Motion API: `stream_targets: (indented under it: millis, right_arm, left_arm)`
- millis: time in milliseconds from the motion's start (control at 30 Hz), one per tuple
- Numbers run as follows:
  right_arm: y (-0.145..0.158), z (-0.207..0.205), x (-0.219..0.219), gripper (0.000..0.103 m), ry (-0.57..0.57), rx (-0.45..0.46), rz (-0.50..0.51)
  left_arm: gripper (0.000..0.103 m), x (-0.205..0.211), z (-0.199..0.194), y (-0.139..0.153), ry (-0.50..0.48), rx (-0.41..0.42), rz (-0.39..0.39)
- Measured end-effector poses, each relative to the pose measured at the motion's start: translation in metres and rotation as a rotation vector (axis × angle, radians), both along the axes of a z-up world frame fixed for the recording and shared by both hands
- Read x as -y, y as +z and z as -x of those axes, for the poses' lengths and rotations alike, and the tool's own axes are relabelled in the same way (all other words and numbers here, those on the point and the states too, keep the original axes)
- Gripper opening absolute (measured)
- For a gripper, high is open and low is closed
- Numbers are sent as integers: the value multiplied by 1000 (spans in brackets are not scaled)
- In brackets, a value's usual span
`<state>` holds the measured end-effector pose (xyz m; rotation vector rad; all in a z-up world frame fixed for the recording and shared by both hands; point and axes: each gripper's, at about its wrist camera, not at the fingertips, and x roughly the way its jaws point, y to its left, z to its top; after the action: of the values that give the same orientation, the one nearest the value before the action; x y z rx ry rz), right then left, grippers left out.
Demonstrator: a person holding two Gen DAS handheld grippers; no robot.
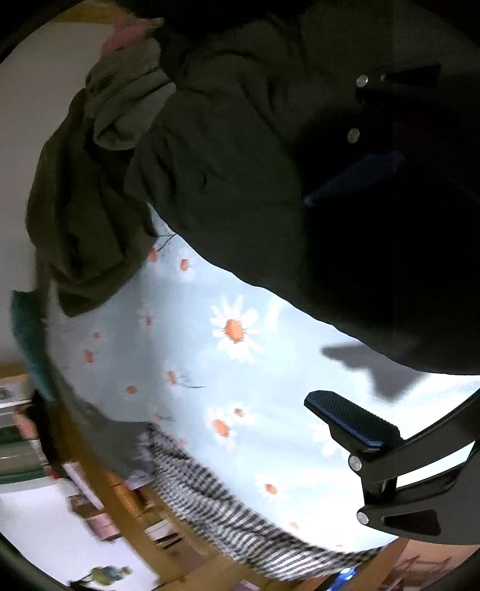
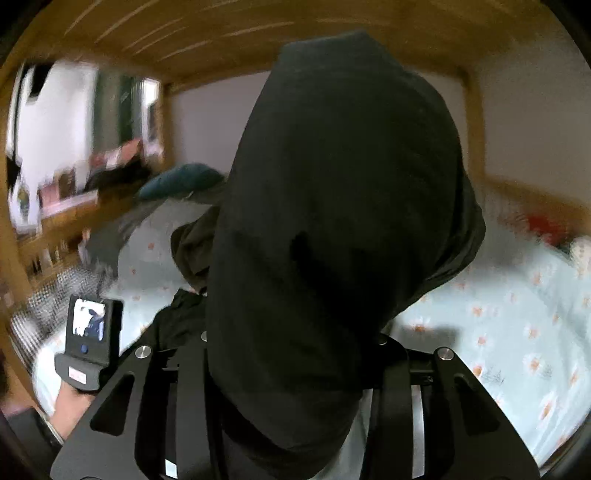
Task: Fold large clothes
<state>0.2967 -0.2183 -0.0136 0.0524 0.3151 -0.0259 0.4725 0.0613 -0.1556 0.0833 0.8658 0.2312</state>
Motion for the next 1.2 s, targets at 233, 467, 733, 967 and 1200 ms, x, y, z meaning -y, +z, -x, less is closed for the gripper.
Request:
stream_targets:
  millis: [233,467,733,967,1200]
  right_arm:
    - [-21,-11,-122,39,57,-12,423]
    - [-69,-30,-204,43,143,-80,693]
    - [-145,-40,-270,51,213,-195,1020]
    - [-160,-33,-273,51,243,-201,1083]
    - [-120,0,-240,86,448,-224,894]
  left_arm:
    - [97,-27,-11,-10,5,-41,193]
    - [98,-131,7,15,119,-2,604]
    - [97,-142,5,128,-51,94,399]
    - [97,11,-41,172,-553,-65,189]
    - [99,15,-154,83,-341,-224,196]
